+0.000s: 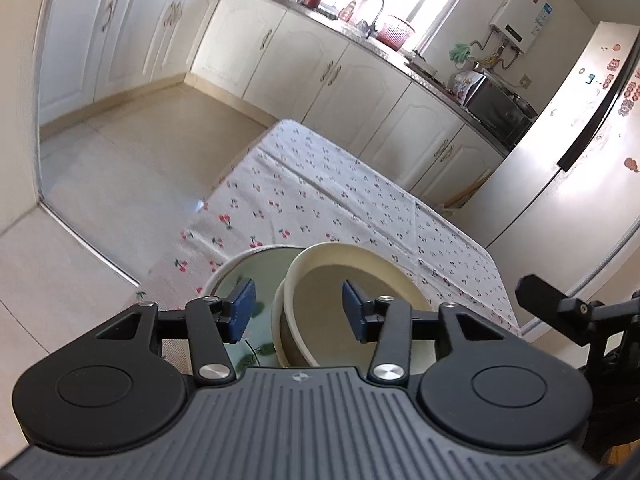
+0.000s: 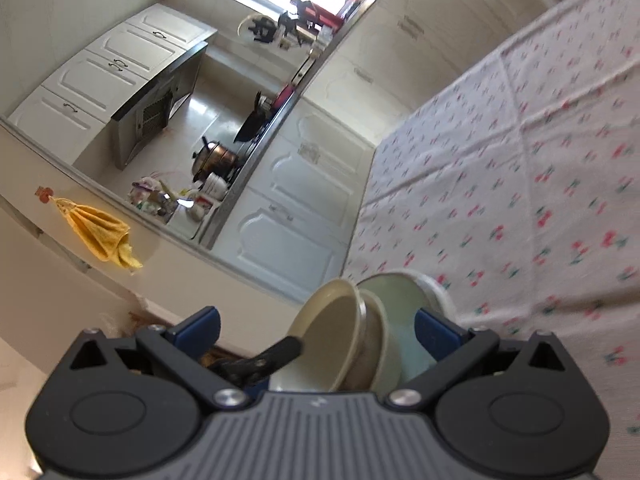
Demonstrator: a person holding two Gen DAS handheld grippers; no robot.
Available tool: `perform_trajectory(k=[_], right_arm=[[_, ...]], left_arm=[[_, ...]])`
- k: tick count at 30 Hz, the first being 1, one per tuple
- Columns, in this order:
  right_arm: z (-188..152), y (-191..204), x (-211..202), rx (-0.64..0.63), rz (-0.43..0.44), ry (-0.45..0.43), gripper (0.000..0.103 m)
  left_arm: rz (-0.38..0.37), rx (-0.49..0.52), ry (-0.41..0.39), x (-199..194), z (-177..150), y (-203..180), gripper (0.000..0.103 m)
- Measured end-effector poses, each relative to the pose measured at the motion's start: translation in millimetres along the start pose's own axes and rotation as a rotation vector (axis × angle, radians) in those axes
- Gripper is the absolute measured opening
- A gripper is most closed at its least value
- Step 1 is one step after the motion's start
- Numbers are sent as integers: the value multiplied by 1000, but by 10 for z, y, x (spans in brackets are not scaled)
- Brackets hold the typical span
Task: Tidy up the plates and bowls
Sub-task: 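Lower the cream bowls onto the green floral dish and open the left gripper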
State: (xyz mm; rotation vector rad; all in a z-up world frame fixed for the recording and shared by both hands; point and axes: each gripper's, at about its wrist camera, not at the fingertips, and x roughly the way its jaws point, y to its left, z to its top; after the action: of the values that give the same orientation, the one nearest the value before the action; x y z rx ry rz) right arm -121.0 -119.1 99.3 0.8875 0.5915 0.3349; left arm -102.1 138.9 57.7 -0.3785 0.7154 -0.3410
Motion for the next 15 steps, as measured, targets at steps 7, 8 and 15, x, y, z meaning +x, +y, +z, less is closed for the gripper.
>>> perform_trajectory(k=[7, 8, 15], right_arm=[[-107, 133, -294, -128, -125, -79, 103], [-130, 154, -333, -150, -146, -90, 103], [-334, 176, -497, -195, -228, -112, 103]], left_arm=[[37, 97, -33, -209, -122, -231, 71], [45, 113, -37, -239, -148, -268, 72], [79, 199, -48, -435, -387, -455, 83]])
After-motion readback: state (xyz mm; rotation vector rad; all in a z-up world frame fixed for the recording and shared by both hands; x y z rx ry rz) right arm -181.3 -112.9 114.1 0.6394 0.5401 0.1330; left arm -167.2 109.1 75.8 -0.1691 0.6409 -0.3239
